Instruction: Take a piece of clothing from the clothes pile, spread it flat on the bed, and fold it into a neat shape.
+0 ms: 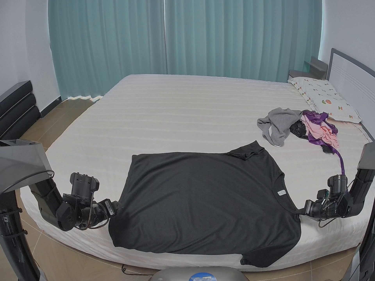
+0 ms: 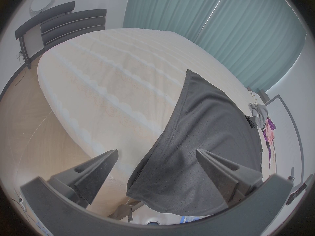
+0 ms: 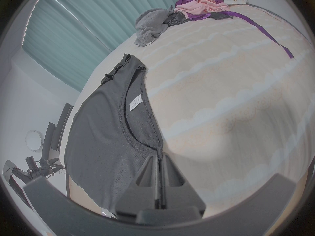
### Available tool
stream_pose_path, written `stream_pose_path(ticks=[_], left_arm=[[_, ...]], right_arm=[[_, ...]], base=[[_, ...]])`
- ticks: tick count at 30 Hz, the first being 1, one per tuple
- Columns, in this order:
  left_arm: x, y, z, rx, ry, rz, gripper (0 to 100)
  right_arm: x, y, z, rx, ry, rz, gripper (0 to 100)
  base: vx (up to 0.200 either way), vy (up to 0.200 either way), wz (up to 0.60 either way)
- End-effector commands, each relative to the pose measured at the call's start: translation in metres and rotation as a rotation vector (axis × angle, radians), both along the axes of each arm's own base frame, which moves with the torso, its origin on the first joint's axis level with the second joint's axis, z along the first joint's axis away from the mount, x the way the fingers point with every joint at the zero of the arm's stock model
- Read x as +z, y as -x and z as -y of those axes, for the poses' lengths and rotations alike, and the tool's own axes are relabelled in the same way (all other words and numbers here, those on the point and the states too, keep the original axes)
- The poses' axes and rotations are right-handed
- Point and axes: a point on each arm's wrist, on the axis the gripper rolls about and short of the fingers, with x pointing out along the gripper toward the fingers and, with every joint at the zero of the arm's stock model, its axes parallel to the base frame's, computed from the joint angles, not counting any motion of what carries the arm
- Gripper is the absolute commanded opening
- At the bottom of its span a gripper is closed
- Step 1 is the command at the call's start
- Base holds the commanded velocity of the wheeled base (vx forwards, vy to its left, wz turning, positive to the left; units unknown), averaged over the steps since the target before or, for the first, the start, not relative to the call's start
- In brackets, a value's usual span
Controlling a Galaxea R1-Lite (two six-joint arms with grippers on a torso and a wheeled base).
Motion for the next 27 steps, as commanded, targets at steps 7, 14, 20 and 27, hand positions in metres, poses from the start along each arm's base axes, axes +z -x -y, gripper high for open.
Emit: stream_pose_path(ticks=[7,14,20,27], left_arm=[[-0.002,0.0,0.001,-0.004,-0.001,-0.006,100],[-0.002,0.0,0.001,-0.004,-0.001,-0.005,100],[-0.001,0.0,0.001,-0.005,0.002,0.003,100],[0.004,-0.007,0.001,0.047,0.046,0.03,100]], right_arm=[[0.006,0.007,0.013,-0.042,0.046,0.011,0],[0.007,0.013,0.016,-0.022,0.071,0.009,0],[0.005,0.015,0.016,0.004,0.09,0.009,0],[0.018,0.014,0.014,0.004,0.083,0.053,100]], base=[[0.0,0.0,0.0],[0.0,0.0,0.0],[0.0,0.0,0.0],[0.0,0.0,0.0]])
